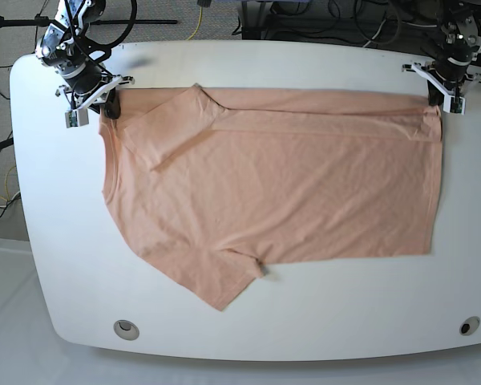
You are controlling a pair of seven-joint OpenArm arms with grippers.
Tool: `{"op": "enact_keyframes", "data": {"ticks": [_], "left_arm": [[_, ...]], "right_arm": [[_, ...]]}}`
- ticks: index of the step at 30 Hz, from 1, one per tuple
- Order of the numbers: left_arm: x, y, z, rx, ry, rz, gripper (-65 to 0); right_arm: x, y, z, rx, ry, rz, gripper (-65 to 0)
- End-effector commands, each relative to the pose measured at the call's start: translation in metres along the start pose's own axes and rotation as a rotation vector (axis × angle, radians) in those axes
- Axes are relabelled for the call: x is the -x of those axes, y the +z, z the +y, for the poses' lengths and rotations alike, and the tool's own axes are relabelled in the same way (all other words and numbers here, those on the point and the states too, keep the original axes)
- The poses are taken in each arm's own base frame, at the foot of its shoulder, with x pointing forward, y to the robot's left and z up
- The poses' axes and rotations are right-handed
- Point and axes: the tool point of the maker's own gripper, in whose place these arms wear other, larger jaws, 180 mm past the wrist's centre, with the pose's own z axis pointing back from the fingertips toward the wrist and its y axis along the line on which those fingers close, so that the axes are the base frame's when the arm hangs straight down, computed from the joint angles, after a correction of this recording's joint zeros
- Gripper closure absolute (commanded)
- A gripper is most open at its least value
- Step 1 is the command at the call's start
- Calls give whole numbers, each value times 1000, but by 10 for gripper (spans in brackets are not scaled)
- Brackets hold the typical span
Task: Fold the T-shirt properly
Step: 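Pull the hem edge away from the shirt body with both grippers, then release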
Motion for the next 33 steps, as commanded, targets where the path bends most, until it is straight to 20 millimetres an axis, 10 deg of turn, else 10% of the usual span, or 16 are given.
{"op": "enact_keyframes", "data": {"ticks": [1,9,33], "left_arm": [[-9,6,4,-12,-4,-42,0],[26,19,-5,5,6,43,0],[46,26,-8,12,-12,108,0]], "right_arm": [[22,8,-9,42,32,103,0],[38,32,-7,58,72,142,0],[59,49,-8,66,82,187,0]]}}
